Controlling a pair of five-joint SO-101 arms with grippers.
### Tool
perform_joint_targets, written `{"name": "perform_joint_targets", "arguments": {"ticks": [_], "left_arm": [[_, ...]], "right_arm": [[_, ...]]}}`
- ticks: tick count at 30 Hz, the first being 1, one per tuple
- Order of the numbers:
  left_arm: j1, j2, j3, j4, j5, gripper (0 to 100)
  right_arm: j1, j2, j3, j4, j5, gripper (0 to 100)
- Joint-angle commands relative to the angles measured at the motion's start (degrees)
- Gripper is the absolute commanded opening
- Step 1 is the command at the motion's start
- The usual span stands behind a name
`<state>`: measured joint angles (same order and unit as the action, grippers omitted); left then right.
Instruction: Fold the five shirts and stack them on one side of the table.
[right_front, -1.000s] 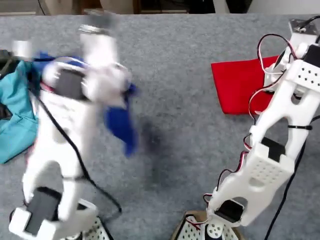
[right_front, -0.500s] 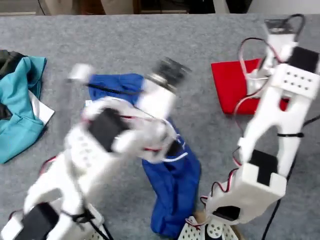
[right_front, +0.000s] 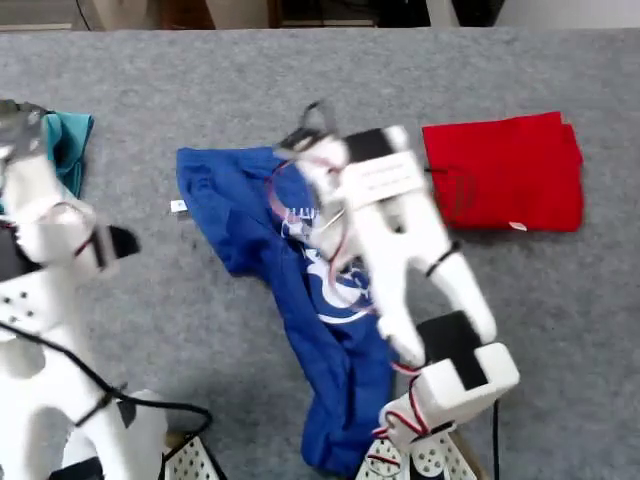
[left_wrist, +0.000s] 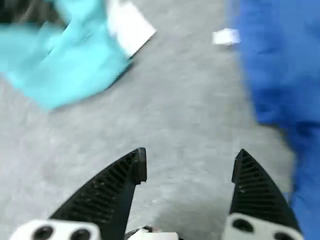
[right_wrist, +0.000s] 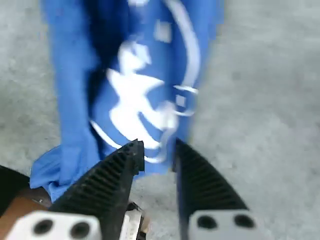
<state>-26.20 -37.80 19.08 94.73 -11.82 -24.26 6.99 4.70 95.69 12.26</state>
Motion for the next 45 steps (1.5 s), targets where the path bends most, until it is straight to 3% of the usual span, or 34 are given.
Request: {"name": "perform_joint_targets", "arguments": {"ticks": [1, 6, 10, 12, 14, 15, 18, 25, 29, 36, 42, 45], "left_arm": [[-10.46, -1.10, 12.92, -8.70, -1.41, 28], [-15.56, -1.36, 22.07, -14.33, -1.41, 28], [-16.00, -1.36, 22.95, -14.33, -1.41, 28], [-16.00, -1.36, 22.95, -14.33, -1.41, 28], [-16.00, -1.36, 22.95, -14.33, -1.41, 28], [-16.00, -1.36, 22.95, -14.33, -1.41, 28], [-16.00, -1.36, 22.95, -14.33, -1.41, 28], [-15.56, -1.36, 22.68, -14.51, -1.41, 28], [-14.51, -0.92, 22.51, -14.77, -1.41, 28], [0.44, -0.84, 22.95, -14.77, -0.44, 28], [20.48, -0.66, 23.03, -23.21, 10.81, 28], [27.25, 1.80, 22.51, -29.01, 16.00, 28]], "right_arm": [[-6.81, -2.68, 4.88, -4.66, -3.25, 7.0], [-13.05, -2.59, 10.42, -10.20, -4.92, 13.2], [-13.32, -0.31, 12.18, -13.98, -4.92, 16.6], [-12.44, 2.59, 12.09, -14.42, -4.92, 14.5], [-11.65, 5.49, 10.59, -13.98, -4.92, 5.6], [-10.77, 6.46, 9.71, -13.71, -5.80, 0.0], [-8.22, 7.25, 4.70, -9.41, -9.23, 1.9], [-0.40, 7.16, -16.22, 6.42, -9.23, 0.3], [7.52, 4.18, -22.90, 6.59, -8.88, 0.2], [18.95, -4.62, -20.70, 6.42, -2.46, 0.2], [24.57, -5.05, -12.26, 3.16, 0.18, 0.3], [25.54, -5.32, -7.16, 0.62, 2.02, 0.3]]}}
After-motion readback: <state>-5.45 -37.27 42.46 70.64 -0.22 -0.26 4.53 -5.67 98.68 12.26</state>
